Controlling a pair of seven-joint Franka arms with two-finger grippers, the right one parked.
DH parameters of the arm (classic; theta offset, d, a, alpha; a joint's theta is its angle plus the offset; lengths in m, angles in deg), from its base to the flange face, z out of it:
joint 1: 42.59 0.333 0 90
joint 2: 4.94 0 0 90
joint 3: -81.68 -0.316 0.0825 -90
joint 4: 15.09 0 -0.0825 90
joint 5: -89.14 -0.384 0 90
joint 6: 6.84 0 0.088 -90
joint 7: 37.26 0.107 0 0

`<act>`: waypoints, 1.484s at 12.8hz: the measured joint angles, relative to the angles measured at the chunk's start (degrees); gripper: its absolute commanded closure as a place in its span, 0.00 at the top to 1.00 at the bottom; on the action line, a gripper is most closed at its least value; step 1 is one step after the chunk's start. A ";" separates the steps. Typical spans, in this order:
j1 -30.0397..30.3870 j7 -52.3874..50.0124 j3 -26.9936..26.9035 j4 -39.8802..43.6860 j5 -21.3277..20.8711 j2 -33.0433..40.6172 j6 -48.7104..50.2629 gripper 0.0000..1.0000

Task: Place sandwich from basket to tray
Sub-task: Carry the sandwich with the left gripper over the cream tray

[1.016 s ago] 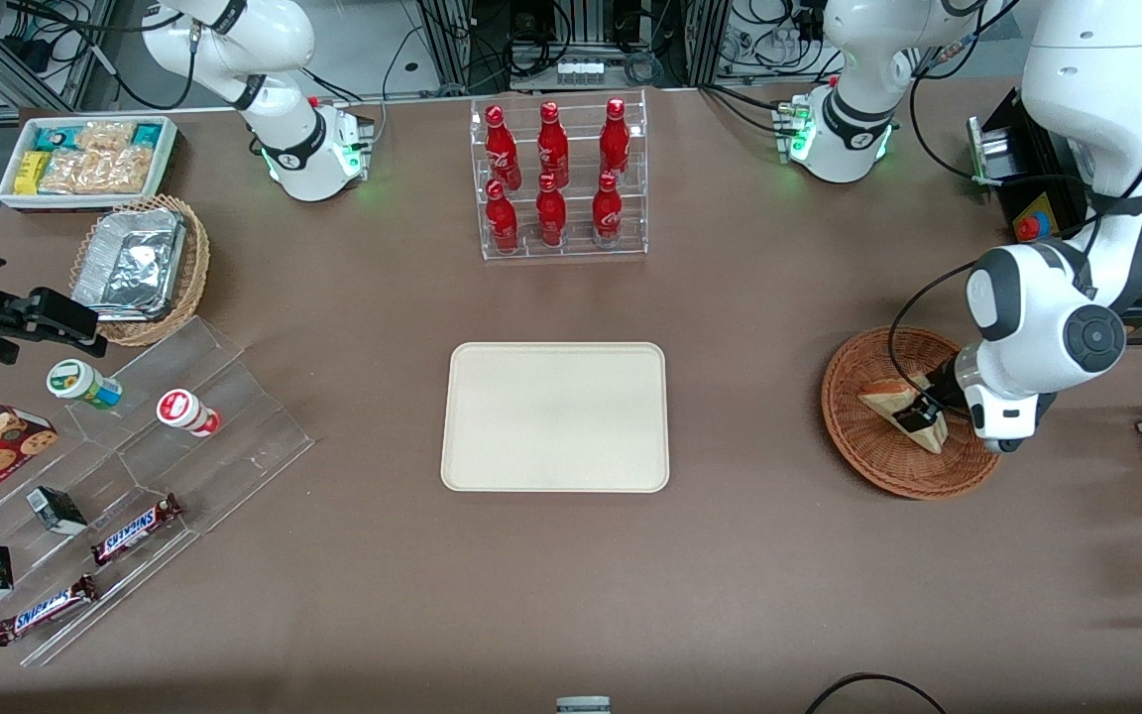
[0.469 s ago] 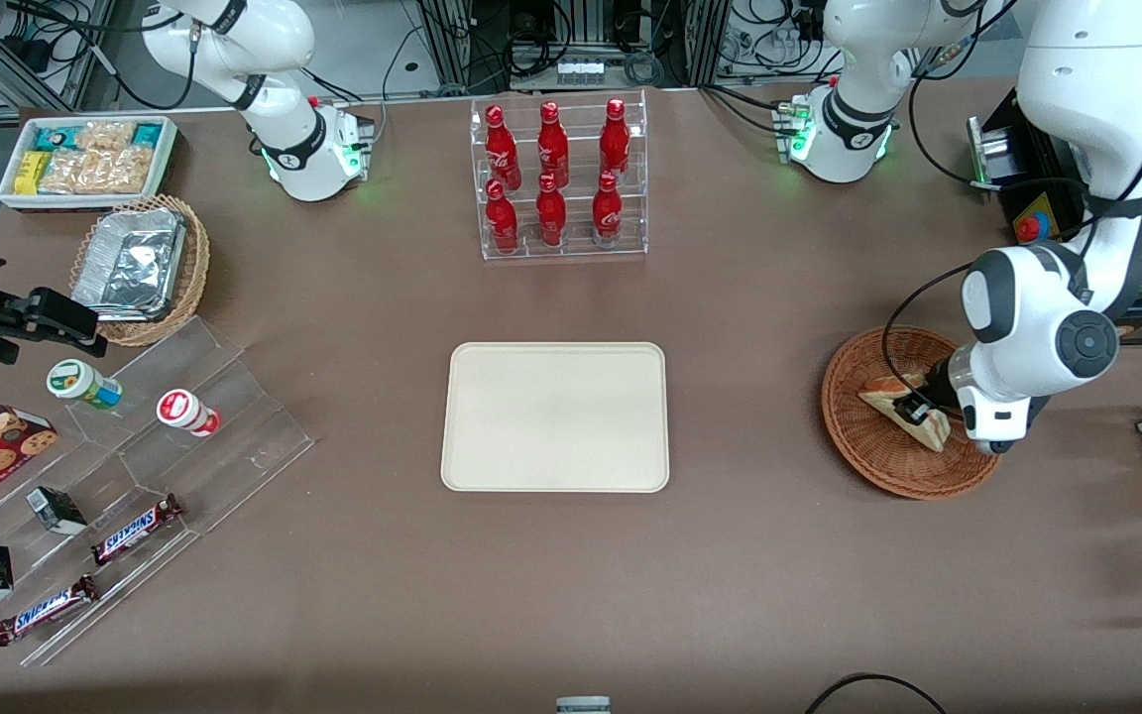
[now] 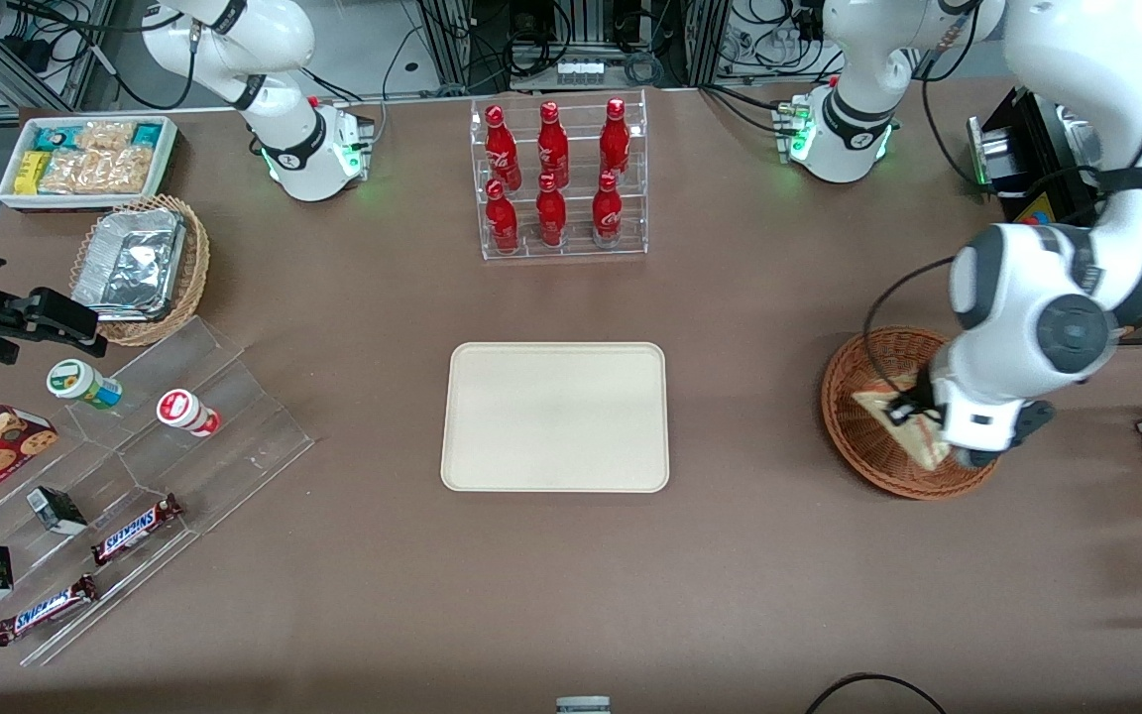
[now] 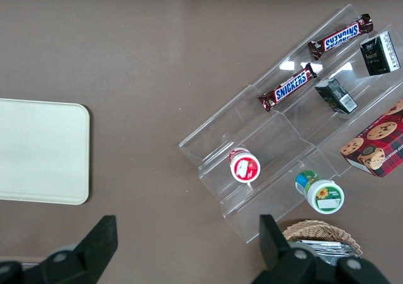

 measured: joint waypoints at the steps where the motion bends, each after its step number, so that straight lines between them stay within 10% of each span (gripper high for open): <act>1: -1.73 0.00 0.06 0.37 -0.18 -0.09 0.00 0.35; 19: -23.27 0.96 7.02 14.07 1.59 -18.11 -6.45 0.27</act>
